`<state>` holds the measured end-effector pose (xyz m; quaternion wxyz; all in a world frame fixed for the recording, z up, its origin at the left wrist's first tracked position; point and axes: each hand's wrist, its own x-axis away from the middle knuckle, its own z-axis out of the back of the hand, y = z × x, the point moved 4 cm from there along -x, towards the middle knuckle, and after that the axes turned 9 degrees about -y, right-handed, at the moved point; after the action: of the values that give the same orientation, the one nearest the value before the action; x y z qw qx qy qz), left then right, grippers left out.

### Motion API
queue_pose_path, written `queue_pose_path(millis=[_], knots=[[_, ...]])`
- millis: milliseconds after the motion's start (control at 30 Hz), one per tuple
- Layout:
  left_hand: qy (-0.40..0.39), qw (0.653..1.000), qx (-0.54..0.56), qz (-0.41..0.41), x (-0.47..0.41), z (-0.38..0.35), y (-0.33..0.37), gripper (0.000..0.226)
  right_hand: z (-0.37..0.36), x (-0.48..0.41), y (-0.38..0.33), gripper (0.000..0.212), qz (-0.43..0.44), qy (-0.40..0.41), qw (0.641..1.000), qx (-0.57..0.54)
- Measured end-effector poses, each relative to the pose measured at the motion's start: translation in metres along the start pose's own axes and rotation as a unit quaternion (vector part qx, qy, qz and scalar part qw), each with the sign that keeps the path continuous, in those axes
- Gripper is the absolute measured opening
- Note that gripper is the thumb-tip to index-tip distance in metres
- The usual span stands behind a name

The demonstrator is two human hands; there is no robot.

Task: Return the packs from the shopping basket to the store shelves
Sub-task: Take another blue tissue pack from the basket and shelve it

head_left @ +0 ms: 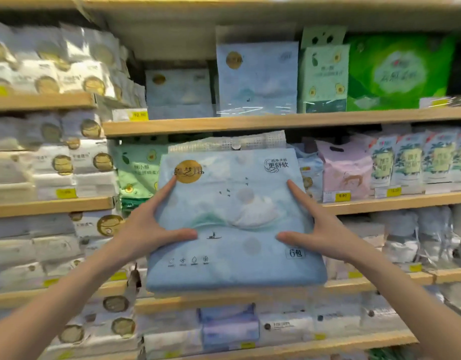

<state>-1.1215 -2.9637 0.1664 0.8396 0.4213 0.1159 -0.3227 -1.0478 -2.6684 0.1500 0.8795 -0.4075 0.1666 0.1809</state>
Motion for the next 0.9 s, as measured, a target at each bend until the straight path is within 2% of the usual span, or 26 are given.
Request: queue_pose_path(millis=[300, 633, 900], knots=[[0.110, 0.983, -0.070, -0.126, -0.018, 0.124, 0.047, 0.114, 0.010, -0.068, -0.113, 0.102, 0.132, 0.098, 0.985, 0.049], [0.202, 0.943, -0.134, -0.230, -0.075, 0.183, 0.093, 0.116, 0.059, -0.143, -0.162, 0.105, 0.223, 0.161, 0.949, 0.157], [0.274, 0.892, -0.199, -0.301, -0.119, 0.213, 0.109, 0.115, 0.090, -0.207, -0.179, 0.112, 0.310, 0.203, 0.914, 0.166]])
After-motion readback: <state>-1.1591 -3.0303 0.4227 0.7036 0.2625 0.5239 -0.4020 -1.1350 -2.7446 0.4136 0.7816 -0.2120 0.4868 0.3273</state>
